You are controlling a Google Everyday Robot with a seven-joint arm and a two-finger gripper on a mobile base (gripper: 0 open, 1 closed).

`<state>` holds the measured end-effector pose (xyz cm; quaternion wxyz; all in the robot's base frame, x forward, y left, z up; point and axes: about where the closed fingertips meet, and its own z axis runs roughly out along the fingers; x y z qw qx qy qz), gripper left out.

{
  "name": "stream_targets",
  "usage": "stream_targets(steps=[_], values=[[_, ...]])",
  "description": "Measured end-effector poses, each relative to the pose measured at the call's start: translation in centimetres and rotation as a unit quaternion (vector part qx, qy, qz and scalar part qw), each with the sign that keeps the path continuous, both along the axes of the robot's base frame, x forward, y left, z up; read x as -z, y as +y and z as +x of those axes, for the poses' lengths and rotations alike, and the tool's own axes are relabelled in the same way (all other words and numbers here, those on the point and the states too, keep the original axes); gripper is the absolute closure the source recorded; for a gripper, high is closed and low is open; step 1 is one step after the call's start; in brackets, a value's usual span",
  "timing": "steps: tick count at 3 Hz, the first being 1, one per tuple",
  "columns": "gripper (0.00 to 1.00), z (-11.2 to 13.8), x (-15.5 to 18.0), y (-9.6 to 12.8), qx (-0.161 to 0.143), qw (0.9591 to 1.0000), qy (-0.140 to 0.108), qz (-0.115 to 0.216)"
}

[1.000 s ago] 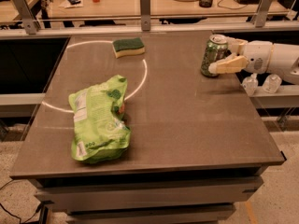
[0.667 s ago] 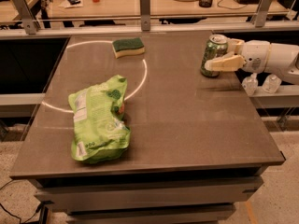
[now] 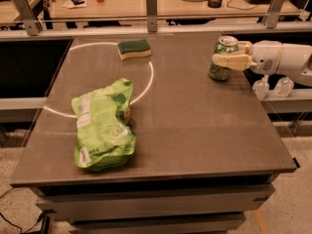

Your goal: Move green can near green rice chip bag

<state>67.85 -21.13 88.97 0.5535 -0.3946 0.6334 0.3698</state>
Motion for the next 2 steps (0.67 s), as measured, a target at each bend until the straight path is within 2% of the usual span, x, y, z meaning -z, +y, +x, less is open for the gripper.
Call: stream_targets(steps=[1,2], values=[[0.87,-0.6,-0.9,0.1,-0.007,1.0000,0.000,0.000],[1.00,-2.3,-3.1,0.4,-0.020,0.9998,0.000,0.003]])
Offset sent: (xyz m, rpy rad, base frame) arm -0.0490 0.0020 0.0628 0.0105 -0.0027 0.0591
